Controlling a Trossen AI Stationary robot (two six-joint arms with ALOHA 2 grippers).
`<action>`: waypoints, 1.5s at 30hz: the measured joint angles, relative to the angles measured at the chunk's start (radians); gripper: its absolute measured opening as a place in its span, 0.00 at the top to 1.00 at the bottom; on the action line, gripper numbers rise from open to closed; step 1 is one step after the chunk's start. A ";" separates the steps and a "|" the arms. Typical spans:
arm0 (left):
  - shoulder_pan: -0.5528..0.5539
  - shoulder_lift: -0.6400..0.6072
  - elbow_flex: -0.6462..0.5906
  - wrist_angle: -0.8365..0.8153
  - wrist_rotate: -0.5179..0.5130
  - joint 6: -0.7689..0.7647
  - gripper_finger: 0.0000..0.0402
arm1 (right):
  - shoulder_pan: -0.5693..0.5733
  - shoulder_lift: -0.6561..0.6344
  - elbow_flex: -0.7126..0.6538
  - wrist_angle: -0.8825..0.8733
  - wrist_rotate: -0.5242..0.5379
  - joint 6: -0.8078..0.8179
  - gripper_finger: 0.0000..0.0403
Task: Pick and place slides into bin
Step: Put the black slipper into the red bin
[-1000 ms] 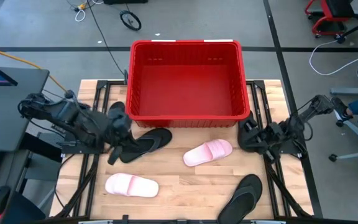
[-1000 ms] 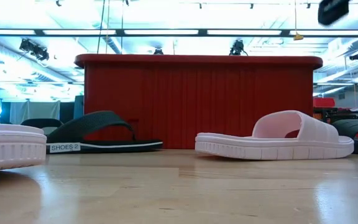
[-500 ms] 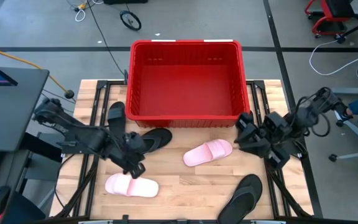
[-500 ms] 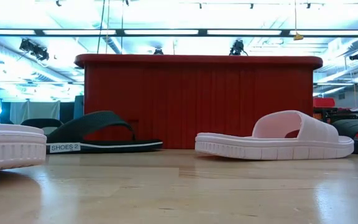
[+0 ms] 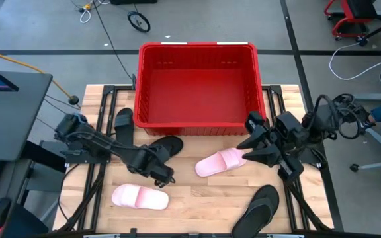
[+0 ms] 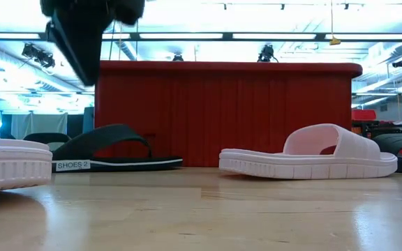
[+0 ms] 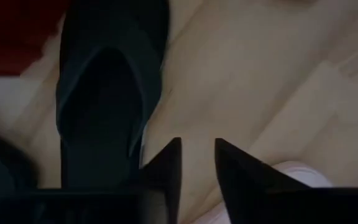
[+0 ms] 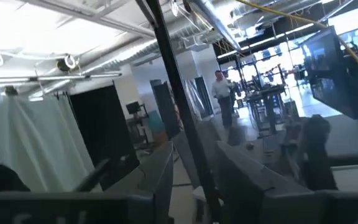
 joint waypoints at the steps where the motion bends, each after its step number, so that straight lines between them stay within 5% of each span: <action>1: 0.011 0.015 0.000 -0.002 0.014 0.001 0.67 | -0.005 0.007 0.005 -0.001 0.000 0.000 0.69; 9: 0.063 0.095 -0.029 -0.019 0.048 -0.035 0.42 | -0.026 0.033 0.008 -0.115 0.000 0.002 0.69; 17: 0.060 0.096 -0.122 0.032 0.018 -0.117 0.37 | -0.031 0.053 0.008 -0.146 -0.001 0.002 0.69; 24: 0.063 0.097 -0.231 0.299 0.002 -0.117 0.43 | -0.055 0.054 0.008 -0.146 -0.001 0.002 0.69; 36: 0.071 0.086 -0.279 0.295 -0.021 -0.181 0.60 | -0.063 0.061 0.008 -0.150 -0.001 0.001 0.69; 45: 0.097 0.087 -0.225 0.271 -0.054 -0.119 0.84 | -0.063 0.061 0.008 -0.150 -0.001 0.000 0.69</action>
